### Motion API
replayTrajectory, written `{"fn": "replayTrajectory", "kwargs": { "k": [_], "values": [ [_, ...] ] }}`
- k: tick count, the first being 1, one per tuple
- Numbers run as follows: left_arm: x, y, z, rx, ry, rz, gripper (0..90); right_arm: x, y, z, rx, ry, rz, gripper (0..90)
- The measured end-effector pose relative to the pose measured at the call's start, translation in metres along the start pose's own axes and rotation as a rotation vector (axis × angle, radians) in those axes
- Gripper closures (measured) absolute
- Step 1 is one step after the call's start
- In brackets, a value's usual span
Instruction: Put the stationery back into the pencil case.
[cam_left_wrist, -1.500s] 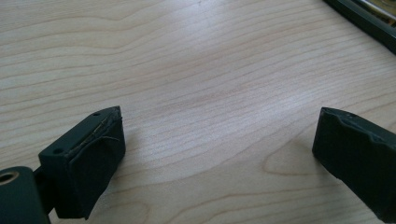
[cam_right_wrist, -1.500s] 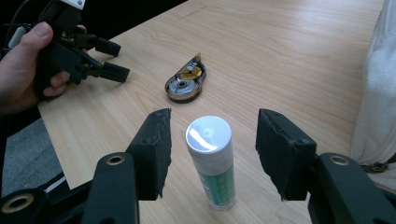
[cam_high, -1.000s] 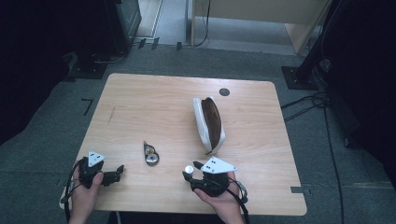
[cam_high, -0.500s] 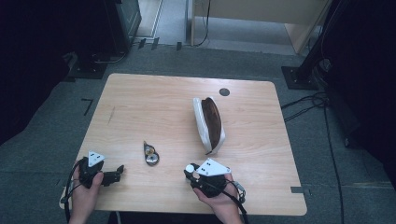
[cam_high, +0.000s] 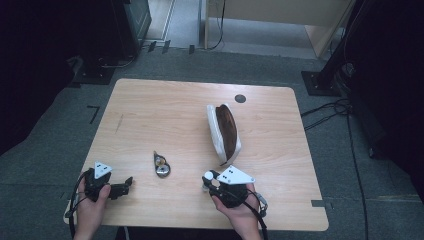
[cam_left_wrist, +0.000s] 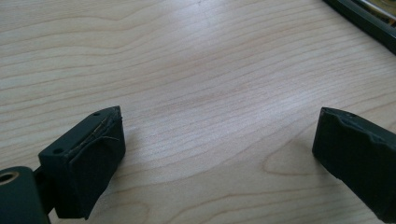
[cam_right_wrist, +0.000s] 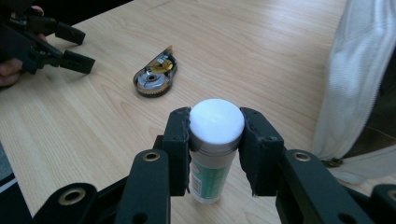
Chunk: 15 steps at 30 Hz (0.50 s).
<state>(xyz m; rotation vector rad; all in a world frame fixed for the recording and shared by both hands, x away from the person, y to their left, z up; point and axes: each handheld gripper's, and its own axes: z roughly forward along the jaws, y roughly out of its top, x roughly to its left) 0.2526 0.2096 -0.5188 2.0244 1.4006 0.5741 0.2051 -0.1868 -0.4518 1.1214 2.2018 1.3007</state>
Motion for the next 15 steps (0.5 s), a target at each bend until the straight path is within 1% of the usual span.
{"fn": "replayTrajectory", "kwargs": {
  "k": [4, 15],
  "values": [
    [0.0, 0.0, 0.0, 0.0, 0.0, 0.0, 2.7, -0.005, 0.003, -0.008, -0.009, -0.007, 0.021, 65.8],
    [0.0, 0.0, 0.0, 0.0, 0.0, 0.0, 2.7, -0.02, 0.014, -0.026, -0.033, -0.042, 0.043, 65.9]
  ]
}}
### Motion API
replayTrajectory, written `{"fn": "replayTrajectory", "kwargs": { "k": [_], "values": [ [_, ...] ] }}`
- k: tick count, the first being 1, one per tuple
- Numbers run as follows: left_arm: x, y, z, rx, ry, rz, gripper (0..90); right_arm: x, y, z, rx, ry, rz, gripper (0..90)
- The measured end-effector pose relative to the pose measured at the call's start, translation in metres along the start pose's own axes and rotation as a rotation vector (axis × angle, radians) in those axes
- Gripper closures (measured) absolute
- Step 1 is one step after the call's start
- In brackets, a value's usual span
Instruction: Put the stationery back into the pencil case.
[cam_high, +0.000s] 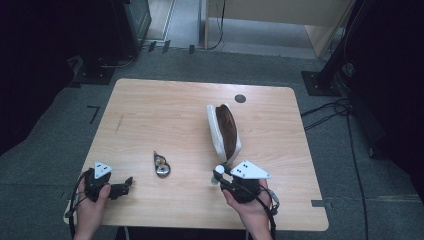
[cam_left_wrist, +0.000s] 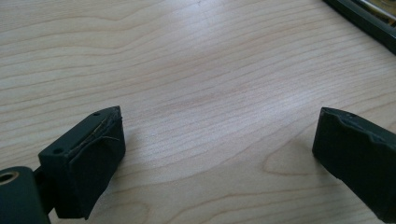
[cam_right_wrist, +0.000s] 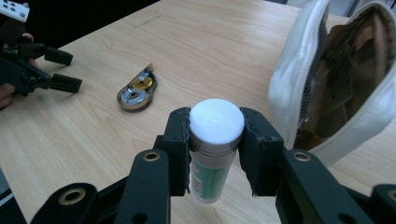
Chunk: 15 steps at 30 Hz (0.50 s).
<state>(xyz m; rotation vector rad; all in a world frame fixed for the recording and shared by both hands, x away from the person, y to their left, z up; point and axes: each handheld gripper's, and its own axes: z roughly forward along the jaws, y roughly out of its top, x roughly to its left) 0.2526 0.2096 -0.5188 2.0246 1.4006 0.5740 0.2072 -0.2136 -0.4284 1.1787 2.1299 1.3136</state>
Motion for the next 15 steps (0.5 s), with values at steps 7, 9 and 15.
{"fn": "replayTrajectory", "kwargs": {
  "k": [7, 9, 15],
  "values": [
    [0.0, 0.0, 0.0, 0.0, 0.0, 0.0, 2.7, -0.009, 0.006, -0.008, -0.018, -0.027, 0.013, 65.8],
    [0.0, 0.0, 0.0, 0.0, 0.0, 0.0, 2.7, -0.012, 0.009, -0.011, -0.022, -0.038, 0.018, 65.8],
    [0.0, 0.0, 0.0, 0.001, 0.0, 0.001, 2.7, -0.019, 0.015, -0.016, -0.034, -0.058, 0.022, 65.9]
  ]
}}
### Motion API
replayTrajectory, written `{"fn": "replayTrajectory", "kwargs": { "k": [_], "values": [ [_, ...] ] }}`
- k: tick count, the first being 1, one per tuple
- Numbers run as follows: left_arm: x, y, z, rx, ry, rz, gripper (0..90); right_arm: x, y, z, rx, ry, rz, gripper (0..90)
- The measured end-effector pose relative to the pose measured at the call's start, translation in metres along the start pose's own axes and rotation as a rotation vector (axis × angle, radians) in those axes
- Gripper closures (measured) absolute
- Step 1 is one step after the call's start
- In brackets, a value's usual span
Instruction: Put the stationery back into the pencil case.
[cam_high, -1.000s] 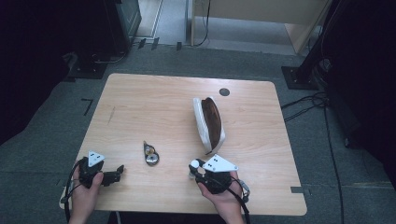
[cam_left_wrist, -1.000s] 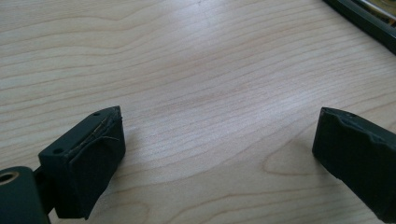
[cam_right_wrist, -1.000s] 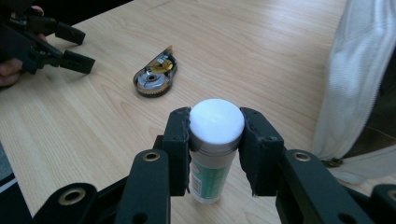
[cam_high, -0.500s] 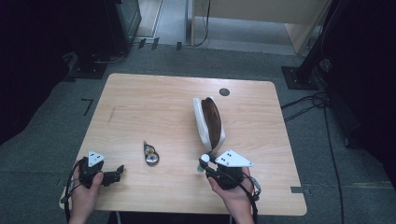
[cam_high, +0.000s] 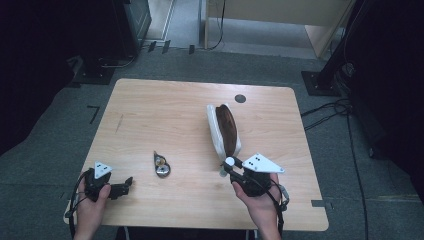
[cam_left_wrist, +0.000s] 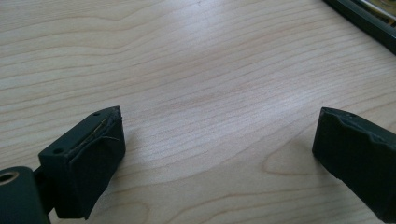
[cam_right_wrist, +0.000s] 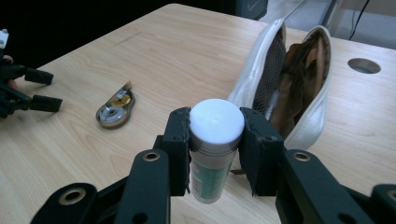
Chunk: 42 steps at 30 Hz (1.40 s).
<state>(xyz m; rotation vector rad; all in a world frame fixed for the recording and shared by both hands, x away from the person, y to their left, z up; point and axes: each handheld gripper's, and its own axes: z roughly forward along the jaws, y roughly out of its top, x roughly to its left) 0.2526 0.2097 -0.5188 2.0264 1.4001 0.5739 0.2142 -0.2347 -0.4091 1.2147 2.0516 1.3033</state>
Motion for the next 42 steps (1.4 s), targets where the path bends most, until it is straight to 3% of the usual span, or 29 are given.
{"fn": "replayTrajectory", "kwargs": {
  "k": [21, 30, 42],
  "values": [
    [0.0, 0.0, 0.0, -0.001, 0.0, -0.001, 2.7, -0.021, 0.031, -0.006, -0.044, -0.077, -0.01, 65.8],
    [0.0, 0.0, 0.0, -0.002, 0.0, -0.003, 2.7, -0.029, 0.042, 0.011, -0.047, -0.101, -0.01, 65.9],
    [0.0, 0.0, 0.0, 0.0, 0.0, 0.0, 2.7, -0.036, 0.048, 0.04, -0.002, -0.139, -0.037, 65.8]
  ]
}}
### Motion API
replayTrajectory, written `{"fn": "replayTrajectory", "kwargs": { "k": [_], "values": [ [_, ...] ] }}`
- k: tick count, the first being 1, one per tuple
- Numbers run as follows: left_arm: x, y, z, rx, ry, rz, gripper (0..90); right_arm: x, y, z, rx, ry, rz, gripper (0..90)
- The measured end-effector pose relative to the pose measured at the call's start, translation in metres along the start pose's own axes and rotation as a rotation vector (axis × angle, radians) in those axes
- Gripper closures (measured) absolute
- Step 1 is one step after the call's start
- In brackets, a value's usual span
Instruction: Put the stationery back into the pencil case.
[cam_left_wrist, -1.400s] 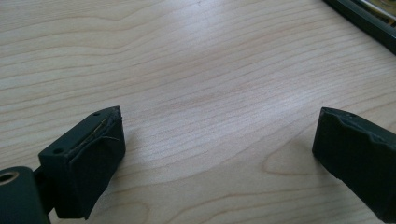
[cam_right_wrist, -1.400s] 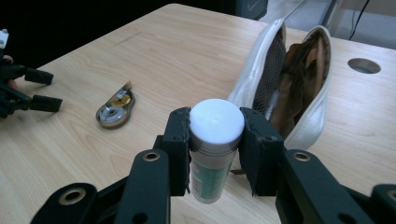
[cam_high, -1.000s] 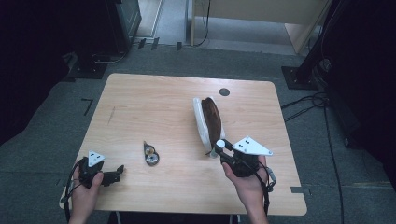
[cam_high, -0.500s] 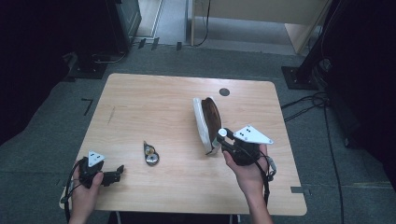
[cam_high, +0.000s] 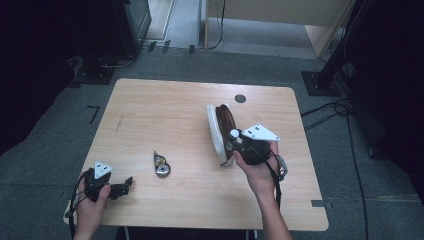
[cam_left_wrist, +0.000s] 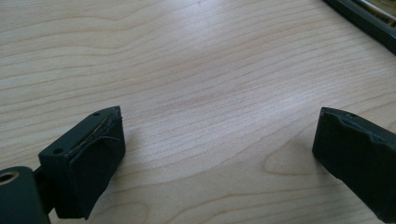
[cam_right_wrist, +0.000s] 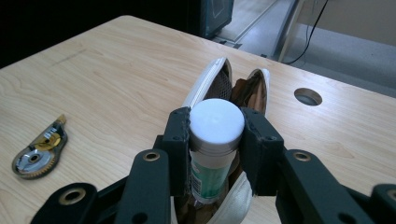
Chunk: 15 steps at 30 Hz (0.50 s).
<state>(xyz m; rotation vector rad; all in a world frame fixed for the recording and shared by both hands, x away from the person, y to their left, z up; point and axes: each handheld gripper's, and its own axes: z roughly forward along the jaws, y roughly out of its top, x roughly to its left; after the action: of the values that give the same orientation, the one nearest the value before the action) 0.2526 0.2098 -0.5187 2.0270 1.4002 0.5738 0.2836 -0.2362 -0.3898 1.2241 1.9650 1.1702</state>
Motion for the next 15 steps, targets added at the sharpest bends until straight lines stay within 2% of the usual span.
{"fn": "replayTrajectory", "kwargs": {
  "k": [11, 15],
  "values": [
    [0.0, 0.0, 0.0, -0.001, 0.0, 0.0, 2.7, 0.0, -0.002, 0.018, 0.036, -0.007, -0.005, 65.8],
    [0.0, 0.0, 0.0, -0.001, 0.0, 0.0, 2.7, -0.003, -0.003, 0.026, 0.066, -0.013, 0.005, 65.7]
  ]
}}
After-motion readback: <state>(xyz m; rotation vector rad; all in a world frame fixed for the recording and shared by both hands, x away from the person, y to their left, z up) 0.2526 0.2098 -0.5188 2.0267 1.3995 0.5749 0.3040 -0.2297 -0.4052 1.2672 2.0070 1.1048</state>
